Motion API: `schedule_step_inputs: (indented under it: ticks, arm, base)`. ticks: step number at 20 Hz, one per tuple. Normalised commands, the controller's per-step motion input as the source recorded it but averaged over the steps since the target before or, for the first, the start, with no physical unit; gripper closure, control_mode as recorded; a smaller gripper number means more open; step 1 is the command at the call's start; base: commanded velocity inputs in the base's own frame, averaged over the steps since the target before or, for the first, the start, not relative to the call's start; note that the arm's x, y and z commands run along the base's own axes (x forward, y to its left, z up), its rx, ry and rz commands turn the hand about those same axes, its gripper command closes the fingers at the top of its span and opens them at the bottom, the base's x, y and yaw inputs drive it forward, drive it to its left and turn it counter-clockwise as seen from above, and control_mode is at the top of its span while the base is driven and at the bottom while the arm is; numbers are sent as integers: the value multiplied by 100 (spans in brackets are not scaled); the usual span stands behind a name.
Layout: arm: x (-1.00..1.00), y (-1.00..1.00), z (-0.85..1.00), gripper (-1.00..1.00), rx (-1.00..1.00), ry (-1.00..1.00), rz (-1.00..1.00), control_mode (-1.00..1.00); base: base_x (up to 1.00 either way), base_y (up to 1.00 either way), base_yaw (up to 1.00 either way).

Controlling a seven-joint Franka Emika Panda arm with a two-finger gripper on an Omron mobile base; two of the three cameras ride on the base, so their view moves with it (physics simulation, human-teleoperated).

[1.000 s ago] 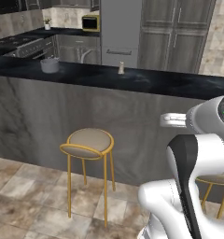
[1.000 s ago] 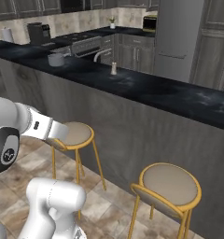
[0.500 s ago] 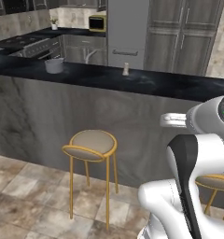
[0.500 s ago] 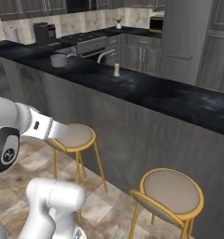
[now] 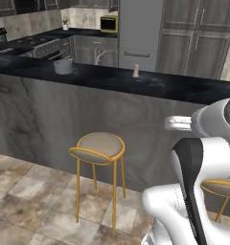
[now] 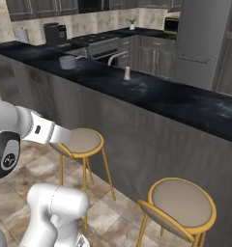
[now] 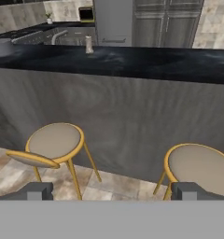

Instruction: Pick the candle and candle from the dining table and place them in the open cabinet. Close the cabinet after placing the objects.

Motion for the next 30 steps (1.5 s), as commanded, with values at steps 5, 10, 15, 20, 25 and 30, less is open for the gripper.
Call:
schedule_step_inputs:
  ticks: [5, 10, 15, 20, 25, 30]
  arm:
    - [0, 0, 0, -100, 0, 0, 0, 100]
    - [0, 0, 0, -100, 0, 0, 0, 100]
    - [0, 0, 0, -100, 0, 0, 0, 100]
    - [0, 0, 0, -100, 0, 0, 0, 100]
    - [0, 0, 0, -100, 0, 0, 0, 100]
    - [0, 0, 0, -100, 0, 0, 0, 100]
  base:
    - [27, -9, 13]
    - [26, -16, 13]
    - [23, -21, 13]
    - [19, -28, 13]
    - [24, -32, 14]
    - [22, -34, 13]
